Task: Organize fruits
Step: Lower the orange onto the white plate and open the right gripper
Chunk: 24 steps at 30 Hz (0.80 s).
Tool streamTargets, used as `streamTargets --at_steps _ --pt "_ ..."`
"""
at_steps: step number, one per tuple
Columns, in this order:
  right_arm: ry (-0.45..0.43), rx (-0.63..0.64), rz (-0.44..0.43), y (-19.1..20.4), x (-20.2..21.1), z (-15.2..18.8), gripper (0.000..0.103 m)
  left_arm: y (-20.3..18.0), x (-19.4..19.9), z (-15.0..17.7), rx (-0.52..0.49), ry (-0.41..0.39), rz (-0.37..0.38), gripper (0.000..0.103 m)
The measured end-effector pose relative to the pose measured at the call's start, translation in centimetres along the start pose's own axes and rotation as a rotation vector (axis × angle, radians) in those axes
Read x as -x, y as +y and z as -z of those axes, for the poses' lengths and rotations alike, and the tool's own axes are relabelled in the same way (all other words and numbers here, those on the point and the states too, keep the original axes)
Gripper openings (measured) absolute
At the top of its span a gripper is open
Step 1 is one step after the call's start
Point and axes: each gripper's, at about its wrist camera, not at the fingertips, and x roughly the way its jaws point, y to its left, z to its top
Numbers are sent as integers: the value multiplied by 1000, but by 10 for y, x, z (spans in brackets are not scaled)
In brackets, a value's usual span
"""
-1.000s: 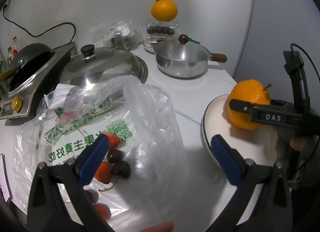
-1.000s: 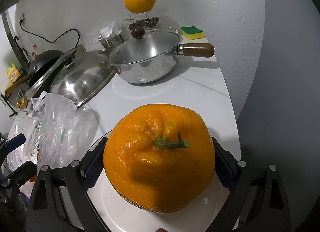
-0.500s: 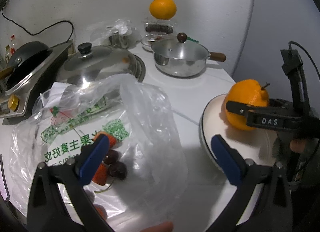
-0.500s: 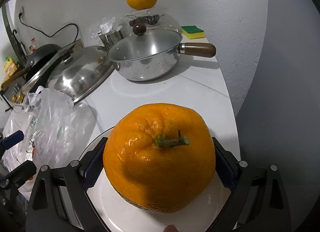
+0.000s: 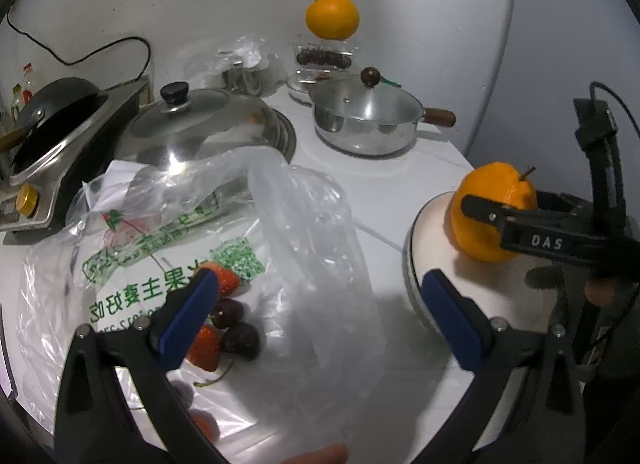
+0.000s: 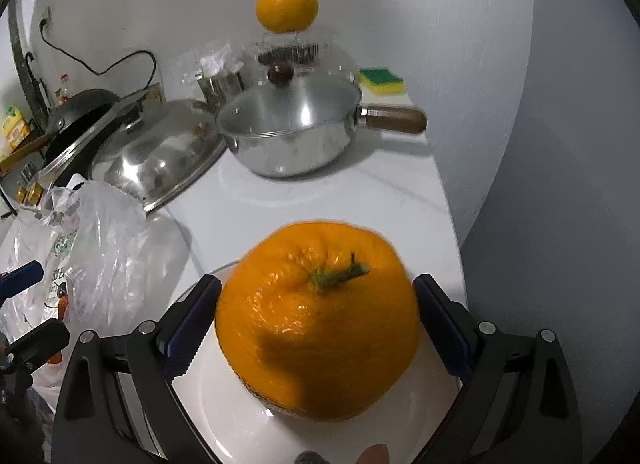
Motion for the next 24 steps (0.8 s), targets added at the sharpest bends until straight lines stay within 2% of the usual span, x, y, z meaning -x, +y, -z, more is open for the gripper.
streamTargets --at_steps 24 --pt "-65 3 16 12 36 -10 97 12 32 5 17 -47 -4 102"
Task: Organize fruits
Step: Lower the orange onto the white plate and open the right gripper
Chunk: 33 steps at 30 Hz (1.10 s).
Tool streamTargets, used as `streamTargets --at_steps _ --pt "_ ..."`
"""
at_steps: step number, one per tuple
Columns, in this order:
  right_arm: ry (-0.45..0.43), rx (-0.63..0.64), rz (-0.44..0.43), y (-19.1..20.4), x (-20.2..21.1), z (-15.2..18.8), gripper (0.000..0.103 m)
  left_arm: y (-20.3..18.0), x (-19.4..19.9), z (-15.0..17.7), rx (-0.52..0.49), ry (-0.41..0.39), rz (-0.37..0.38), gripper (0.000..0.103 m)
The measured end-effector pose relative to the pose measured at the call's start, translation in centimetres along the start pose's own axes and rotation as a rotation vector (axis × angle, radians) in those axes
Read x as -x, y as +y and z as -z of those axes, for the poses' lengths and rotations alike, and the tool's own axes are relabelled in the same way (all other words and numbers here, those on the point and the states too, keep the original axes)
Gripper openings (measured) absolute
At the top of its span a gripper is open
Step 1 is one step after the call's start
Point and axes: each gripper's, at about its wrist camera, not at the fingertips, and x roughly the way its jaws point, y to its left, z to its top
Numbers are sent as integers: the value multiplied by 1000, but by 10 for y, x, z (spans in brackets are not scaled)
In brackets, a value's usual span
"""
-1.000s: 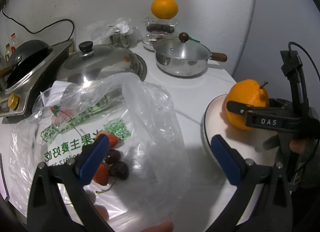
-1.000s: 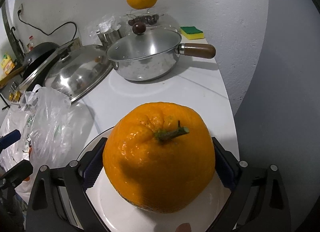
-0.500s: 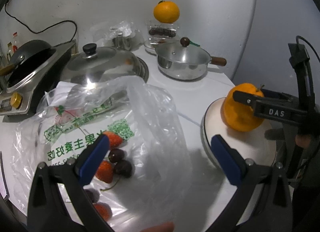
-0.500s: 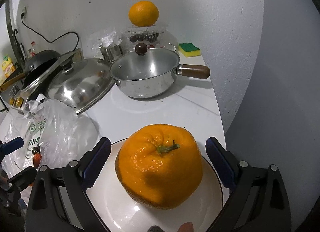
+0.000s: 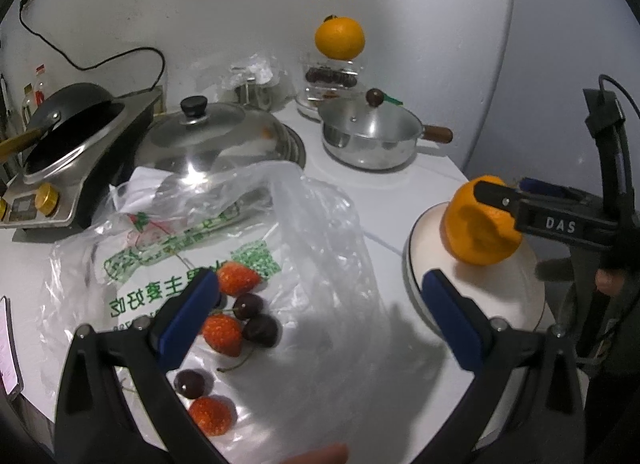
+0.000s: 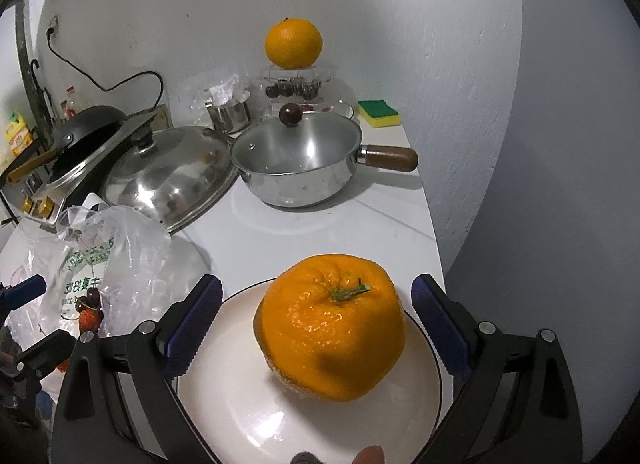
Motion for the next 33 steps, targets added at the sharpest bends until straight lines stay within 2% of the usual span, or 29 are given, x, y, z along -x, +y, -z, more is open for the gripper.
streamTargets --at_steps 21,33 --pt "-68 24 -13 22 50 4 97 6 48 9 0 -63 -23 102" --pt "-90 48 -19 42 71 6 97 23 75 16 11 -95 -35 102"
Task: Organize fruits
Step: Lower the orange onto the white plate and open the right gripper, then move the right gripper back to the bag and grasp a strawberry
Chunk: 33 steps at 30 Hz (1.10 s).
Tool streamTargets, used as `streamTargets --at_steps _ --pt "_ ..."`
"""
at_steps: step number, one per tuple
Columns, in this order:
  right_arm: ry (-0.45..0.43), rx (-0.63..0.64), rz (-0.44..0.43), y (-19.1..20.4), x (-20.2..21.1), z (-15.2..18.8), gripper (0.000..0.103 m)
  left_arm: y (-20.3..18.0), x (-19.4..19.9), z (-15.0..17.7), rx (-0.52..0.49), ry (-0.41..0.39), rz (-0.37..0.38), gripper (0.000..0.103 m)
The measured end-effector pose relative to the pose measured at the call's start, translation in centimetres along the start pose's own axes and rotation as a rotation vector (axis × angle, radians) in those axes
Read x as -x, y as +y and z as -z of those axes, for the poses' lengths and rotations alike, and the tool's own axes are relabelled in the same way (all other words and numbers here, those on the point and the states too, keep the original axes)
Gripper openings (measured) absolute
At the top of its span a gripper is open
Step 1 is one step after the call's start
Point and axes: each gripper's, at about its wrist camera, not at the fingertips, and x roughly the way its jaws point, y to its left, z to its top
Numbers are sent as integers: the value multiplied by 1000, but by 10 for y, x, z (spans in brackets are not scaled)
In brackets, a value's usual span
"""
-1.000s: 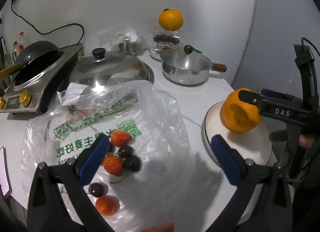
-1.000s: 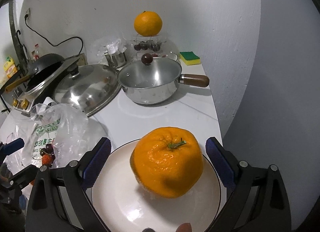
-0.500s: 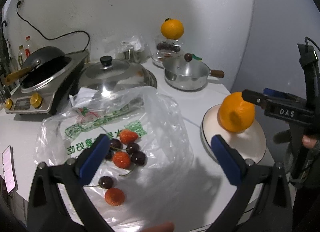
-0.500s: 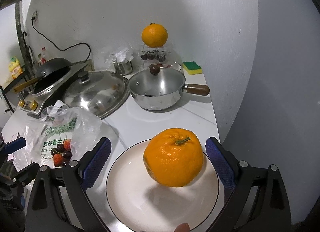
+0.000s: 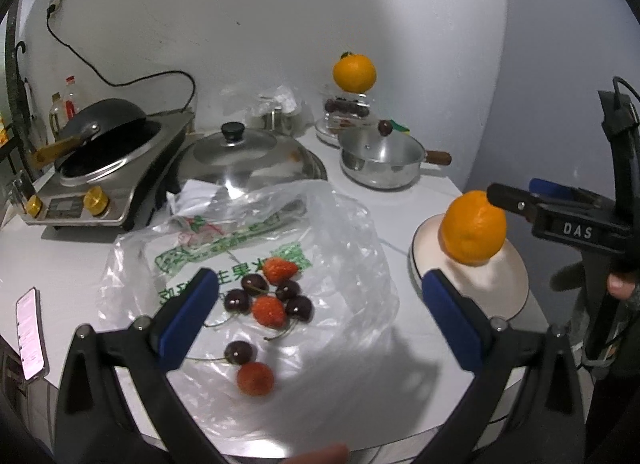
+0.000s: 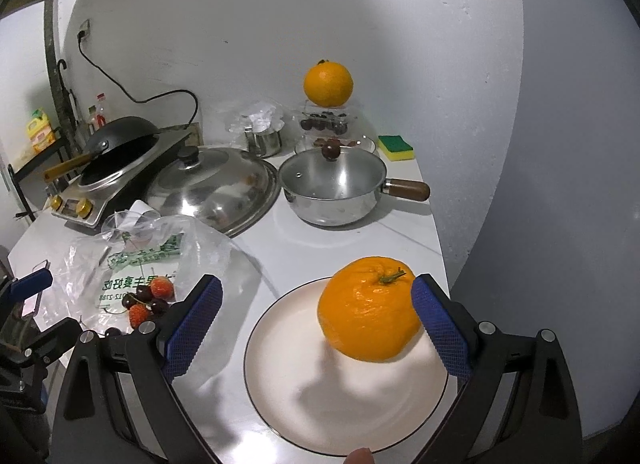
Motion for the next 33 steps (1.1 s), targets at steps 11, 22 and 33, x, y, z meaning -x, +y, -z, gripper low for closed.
streamTargets --at_steps 11,22,33 --pt "-12 26 -12 26 11 0 97 22 21 5 20 -27 -22 102" --pt "-28 57 -17 56 21 1 97 44 39 13 40 -54 -27 102" --pt "2 113 -37 99 16 6 97 78 42 26 78 -58 -29 102"
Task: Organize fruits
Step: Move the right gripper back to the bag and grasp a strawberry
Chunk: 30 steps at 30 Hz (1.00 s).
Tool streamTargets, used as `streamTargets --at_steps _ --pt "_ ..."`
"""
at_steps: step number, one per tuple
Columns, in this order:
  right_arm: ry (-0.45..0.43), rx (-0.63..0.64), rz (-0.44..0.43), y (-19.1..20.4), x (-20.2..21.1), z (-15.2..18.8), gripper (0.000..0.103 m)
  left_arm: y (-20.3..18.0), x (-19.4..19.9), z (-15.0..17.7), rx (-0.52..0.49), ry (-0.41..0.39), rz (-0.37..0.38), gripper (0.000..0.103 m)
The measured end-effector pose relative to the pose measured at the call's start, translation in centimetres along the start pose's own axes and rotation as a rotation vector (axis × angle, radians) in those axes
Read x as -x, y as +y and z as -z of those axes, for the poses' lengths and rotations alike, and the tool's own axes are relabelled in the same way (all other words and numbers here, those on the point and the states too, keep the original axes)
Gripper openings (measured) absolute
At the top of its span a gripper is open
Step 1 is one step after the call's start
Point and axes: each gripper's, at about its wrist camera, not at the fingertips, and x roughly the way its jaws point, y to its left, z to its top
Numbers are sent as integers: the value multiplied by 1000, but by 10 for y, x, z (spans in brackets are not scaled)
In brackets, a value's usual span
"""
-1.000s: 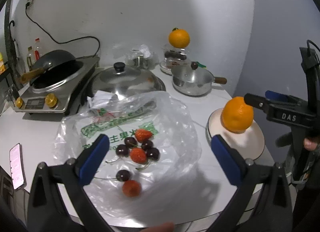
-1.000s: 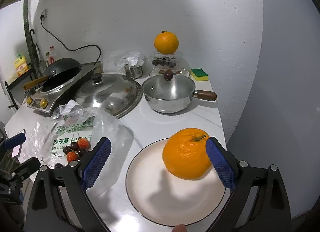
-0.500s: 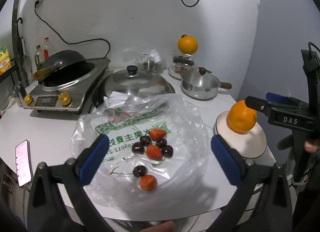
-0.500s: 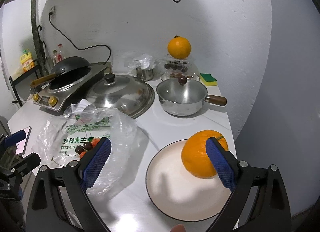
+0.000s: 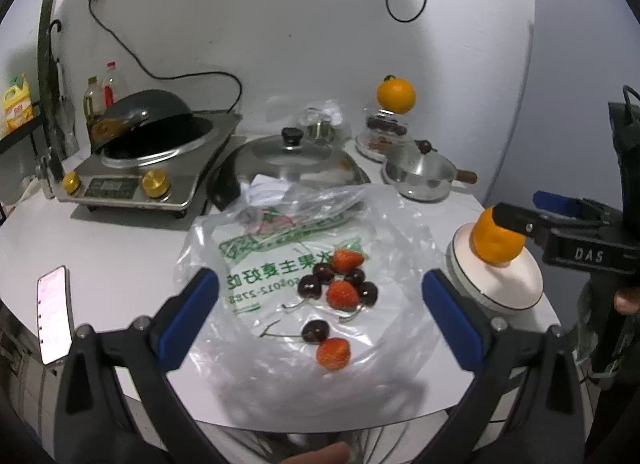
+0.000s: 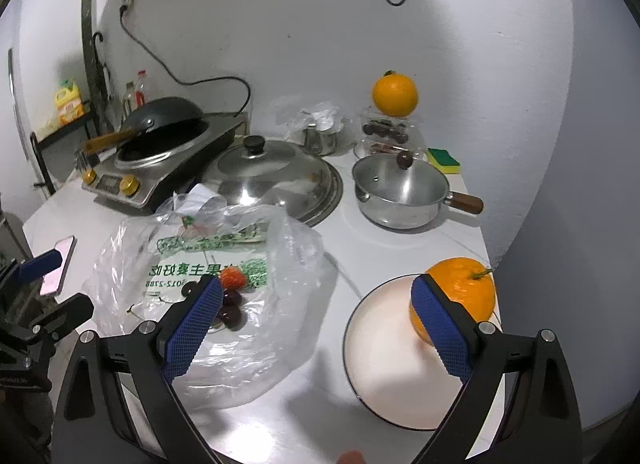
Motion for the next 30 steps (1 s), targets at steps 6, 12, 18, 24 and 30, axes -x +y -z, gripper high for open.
streamTargets --at_steps 6,12,18,24,30 --pt "17 26 -14 24 -10 -2 97 19 -4 4 16 10 -12 102" --pt "43 48 -49 41 -23 0 97 36 -12 9 19 28 -26 102" --pt "78 52 -84 51 -43 5 96 50 -25 15 20 54 -49 102" --pt "130 73 -120 62 -63 18 82 51 -38 25 -2 89 -47 102" --pt "179 120 -199 86 -74 34 79 55 -41 38 2 121 -53 102"
